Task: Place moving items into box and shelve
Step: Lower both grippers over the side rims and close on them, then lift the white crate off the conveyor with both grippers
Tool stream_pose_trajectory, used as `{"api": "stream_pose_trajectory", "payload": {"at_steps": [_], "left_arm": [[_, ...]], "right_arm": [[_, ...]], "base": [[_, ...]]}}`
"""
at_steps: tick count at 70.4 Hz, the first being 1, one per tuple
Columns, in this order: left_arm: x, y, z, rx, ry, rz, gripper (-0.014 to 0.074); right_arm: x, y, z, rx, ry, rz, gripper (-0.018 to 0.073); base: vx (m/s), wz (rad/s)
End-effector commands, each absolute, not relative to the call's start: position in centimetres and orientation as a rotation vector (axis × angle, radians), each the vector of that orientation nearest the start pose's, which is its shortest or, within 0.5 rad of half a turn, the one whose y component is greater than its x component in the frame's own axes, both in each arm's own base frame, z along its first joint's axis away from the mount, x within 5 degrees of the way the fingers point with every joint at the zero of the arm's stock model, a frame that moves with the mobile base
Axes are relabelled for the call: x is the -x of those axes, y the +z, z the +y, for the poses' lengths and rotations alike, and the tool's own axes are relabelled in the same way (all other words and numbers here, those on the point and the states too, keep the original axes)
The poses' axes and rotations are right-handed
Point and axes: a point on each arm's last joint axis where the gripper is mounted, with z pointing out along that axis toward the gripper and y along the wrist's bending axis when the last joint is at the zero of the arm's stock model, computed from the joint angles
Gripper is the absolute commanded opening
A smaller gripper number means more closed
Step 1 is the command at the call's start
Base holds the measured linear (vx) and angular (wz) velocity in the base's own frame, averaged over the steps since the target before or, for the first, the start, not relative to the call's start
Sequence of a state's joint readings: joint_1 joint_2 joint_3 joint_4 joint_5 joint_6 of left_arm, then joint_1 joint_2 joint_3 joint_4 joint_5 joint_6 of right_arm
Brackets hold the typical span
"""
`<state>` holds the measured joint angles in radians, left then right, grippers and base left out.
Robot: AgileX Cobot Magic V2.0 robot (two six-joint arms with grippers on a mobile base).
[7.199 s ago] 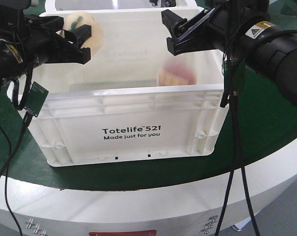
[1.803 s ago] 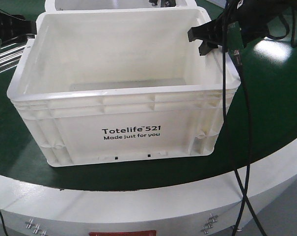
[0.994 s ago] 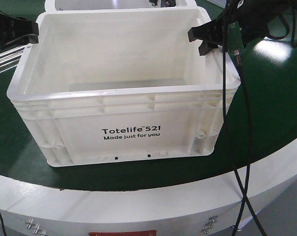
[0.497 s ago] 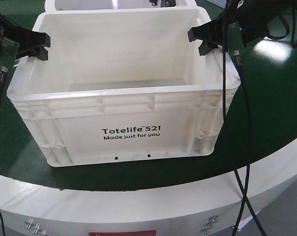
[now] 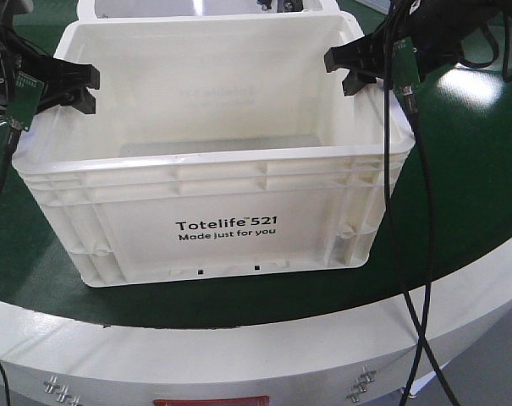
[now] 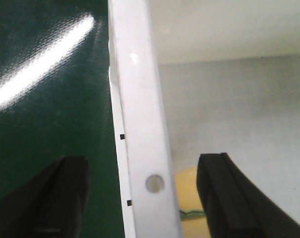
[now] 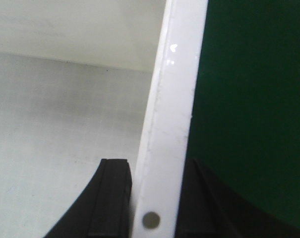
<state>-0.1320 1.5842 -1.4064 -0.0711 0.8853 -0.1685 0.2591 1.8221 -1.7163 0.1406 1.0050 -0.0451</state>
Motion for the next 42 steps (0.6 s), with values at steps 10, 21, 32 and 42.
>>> {"api": "stream_pose_trajectory", "payload": {"at_steps": [10, 21, 32, 42], "left_arm": [[-33.83, 35.58, -5.21, 0.071, -0.235, 2.437, 0.0182], [-33.81, 35.57, -5.22, 0.067, -0.235, 2.44, -0.0029], [-33.8, 35.57, -5.22, 0.055, -0.231, 2.441, -0.0028], [-33.77, 36.02, -5.28, 0.041, -0.237, 2.427, -0.0028]], "right_arm": [[-38.41, 35.61, 11.84, 0.363, 0.317, 2.455, -0.0012], [-38.42, 35.62, 11.84, 0.363, 0.317, 2.454, -0.0012], [-38.42, 35.62, 11.84, 0.363, 0.317, 2.454, -0.0012], [-38.45, 35.64, 11.85, 0.383, 0.311, 2.445, -0.0012]], "base": [[0.0, 0.0], [0.0, 0.0], [0.0, 0.0], [0.0, 0.0]]}}
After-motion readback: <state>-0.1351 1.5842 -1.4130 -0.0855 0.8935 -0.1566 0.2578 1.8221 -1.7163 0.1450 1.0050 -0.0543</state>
